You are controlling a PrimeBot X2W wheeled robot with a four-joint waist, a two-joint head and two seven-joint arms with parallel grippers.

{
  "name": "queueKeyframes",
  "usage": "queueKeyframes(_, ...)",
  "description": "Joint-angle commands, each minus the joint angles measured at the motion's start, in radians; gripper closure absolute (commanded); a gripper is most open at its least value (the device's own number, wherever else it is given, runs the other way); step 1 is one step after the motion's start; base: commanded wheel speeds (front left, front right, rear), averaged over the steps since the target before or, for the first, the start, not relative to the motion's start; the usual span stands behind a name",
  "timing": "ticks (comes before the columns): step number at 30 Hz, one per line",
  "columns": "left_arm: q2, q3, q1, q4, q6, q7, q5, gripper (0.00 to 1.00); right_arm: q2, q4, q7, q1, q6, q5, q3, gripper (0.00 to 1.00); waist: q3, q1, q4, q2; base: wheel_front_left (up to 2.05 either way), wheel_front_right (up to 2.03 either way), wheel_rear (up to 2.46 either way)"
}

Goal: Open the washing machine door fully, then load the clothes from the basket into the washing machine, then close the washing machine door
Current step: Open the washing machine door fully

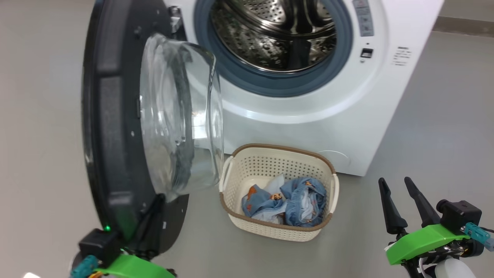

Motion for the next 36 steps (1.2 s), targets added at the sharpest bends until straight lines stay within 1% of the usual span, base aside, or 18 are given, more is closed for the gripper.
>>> queueKeyframes(1,0.036,0.064,-0.043,-0.028,0.019,0.001,-0.010,1.00,-0.005,-0.029,-0.012,-0.001,0.002,-0.009,0.015,0.00,0.010,0.0000,0.030,0.0000,0.00,0.00,0.00)
queueKeyframes(9,0.091,0.122,-0.067,-0.009,0.049,0.044,-0.026,1.00,-0.001,-0.031,-0.012,-0.007,0.002,-0.014,0.006,0.00,0.023,0.0000,0.070,0.0000,0.00,0.00,0.00)
queueKeyframes(14,0.130,0.156,-0.110,0.028,0.049,0.071,-0.041,1.00,0.003,-0.032,-0.012,-0.014,0.002,-0.017,0.005,0.00,0.034,0.0000,0.086,0.0000,0.00,0.00,0.00)
queueKeyframes(15,0.130,0.156,-0.110,0.028,0.049,0.071,-0.041,1.00,0.003,-0.032,-0.012,-0.014,0.002,-0.017,0.005,0.00,0.034,0.0000,0.086,0.0000,0.00,0.00,0.00)
queueKeyframes(18,0.155,0.181,-0.140,0.063,0.044,0.089,-0.059,1.00,0.005,-0.036,-0.012,-0.022,0.002,-0.021,0.003,0.00,0.049,0.0000,0.092,0.0000,0.00,0.00,0.00)
queueKeyframes(21,0.191,0.192,-0.172,0.097,0.038,0.100,-0.053,1.00,0.004,-0.039,-0.012,-0.029,0.002,-0.023,-0.001,0.00,0.064,0.0000,0.095,0.0000,0.00,0.00,0.00)
queueKeyframes(26,0.233,0.212,-0.220,0.170,0.029,0.118,-0.059,1.00,0.004,-0.045,-0.012,-0.042,0.002,-0.027,-0.010,0.00,0.087,0.0000,0.098,0.0000,0.00,0.00,0.00)
queueKeyframes(31,0.260,0.235,-0.271,0.266,0.016,0.126,-0.081,1.00,0.005,-0.048,-0.012,-0.053,0.002,-0.030,-0.017,0.00,0.105,0.0000,0.100,0.0000,0.00,0.00,0.00)
queueKeyframes(36,0.283,0.233,-0.339,0.353,-0.002,0.126,-0.078,1.00,0.005,-0.050,-0.012,-0.064,0.002,-0.031,-0.023,0.00,0.125,0.0000,0.105,0.0000,0.00,0.00,0.00)
